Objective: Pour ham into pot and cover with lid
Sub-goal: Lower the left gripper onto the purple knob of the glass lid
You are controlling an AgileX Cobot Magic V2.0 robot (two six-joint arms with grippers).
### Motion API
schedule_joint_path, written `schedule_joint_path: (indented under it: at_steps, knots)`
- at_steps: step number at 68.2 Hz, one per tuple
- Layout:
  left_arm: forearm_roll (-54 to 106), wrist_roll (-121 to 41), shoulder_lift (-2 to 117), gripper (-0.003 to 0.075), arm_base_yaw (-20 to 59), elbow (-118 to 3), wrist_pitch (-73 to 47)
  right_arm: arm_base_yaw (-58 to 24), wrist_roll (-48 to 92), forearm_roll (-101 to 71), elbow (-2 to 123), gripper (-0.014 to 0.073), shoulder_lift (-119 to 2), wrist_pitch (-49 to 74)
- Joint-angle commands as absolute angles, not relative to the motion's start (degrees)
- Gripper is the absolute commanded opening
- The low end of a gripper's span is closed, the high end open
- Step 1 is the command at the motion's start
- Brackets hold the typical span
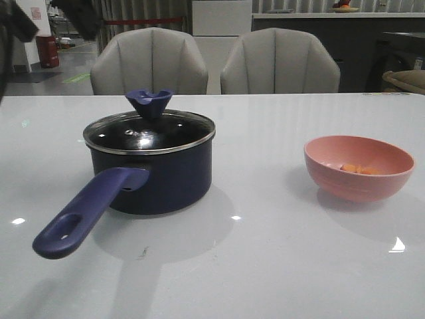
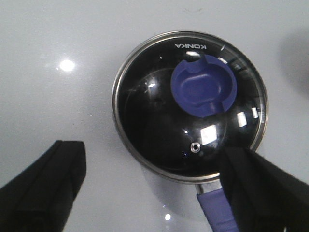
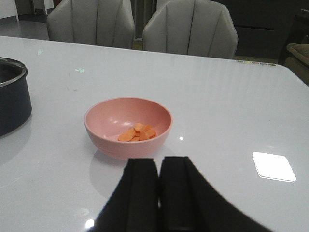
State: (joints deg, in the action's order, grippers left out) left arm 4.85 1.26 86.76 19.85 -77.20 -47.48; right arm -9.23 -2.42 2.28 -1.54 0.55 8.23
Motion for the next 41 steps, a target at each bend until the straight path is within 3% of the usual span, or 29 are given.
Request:
schedule_joint_path:
  at_steps: [1,16,41]
  knots:
    - [-1.69,8.3,90.27,0.0621,24.14,-84.28,-47.2,-9.03,-2.07,2.92,-1.24,0.0148,1.7,4.06]
    - [-6.06,16.66,99.12,0.0621,28.38,-95.34,-50.95,-9.03,-2.07,2.92,-1.24,0.0148,1.7,4.06]
    - [-6.74,22.26,110.46,0.0621,28.64,-110.52,-64.01,-9.03,-2.07,2.92,-1.24,0.0148,1.75,4.02]
